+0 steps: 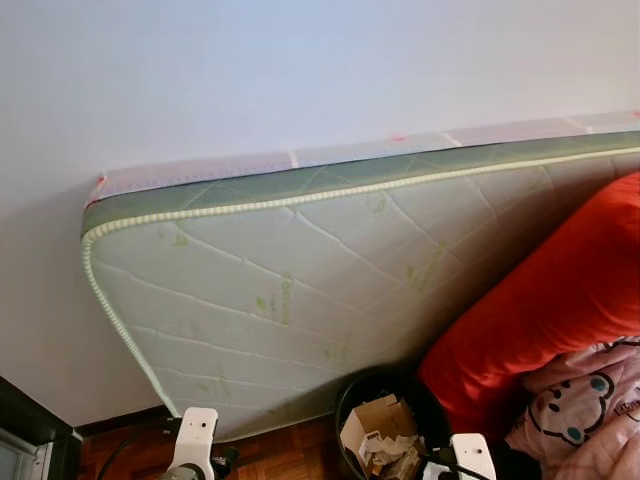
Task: Clean up the room
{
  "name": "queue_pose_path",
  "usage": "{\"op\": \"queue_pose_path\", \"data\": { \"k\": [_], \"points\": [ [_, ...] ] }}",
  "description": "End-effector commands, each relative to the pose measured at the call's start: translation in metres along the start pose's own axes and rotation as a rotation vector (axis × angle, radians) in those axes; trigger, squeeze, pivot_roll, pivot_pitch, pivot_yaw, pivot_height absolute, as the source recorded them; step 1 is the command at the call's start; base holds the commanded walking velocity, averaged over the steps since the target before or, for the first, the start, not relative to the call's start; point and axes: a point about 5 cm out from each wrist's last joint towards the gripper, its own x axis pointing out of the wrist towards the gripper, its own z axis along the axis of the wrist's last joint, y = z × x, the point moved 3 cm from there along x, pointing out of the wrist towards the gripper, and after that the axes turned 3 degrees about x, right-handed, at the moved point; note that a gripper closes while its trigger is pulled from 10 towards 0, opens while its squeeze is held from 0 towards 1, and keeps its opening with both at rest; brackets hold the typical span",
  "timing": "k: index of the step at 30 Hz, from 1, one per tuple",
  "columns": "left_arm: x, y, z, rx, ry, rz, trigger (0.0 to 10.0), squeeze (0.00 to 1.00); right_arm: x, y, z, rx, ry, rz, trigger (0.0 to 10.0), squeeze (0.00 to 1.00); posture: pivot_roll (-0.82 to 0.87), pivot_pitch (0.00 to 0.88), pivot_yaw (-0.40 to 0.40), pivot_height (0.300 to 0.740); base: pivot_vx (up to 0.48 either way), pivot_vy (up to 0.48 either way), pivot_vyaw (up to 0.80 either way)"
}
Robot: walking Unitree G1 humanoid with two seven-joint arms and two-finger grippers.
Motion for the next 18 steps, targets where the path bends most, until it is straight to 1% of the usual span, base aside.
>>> {"op": "queue_pose_path", "data": {
  "k": [1, 12, 18],
  "points": [
    [-0.0003, -0.0016, -0.0023, -0.004, 0.005, -0.004, 10.0, 0.0, -0.0007, -0.0031, -0.0007, -0.012, 0.002, -0.006, 10.0, 0.0, 0.05, 0.0, -0.077, 0.74, 0.292, 0.0, 0.0],
    [-0.0003, -0.002, -0.0028, -0.005, 0.007, -0.006, 10.0, 0.0, -0.0008, -0.0029, 0.0023, -0.021, -0.021, -0.001, 10.0, 0.0, 0.05, 0.0, -0.078, 0.74, 0.274, 0.0, 0.0],
    [-0.0003, -0.0014, -0.0013, -0.009, -0.003, -0.004, 10.0, 0.0, -0.001, -0.002, 0.008, -0.009, -0.067, 0.008, 10.0, 0.0, 0.06, 0.0, -0.072, 0.74, 0.0, 0.0, 0.0]
  ]
}}
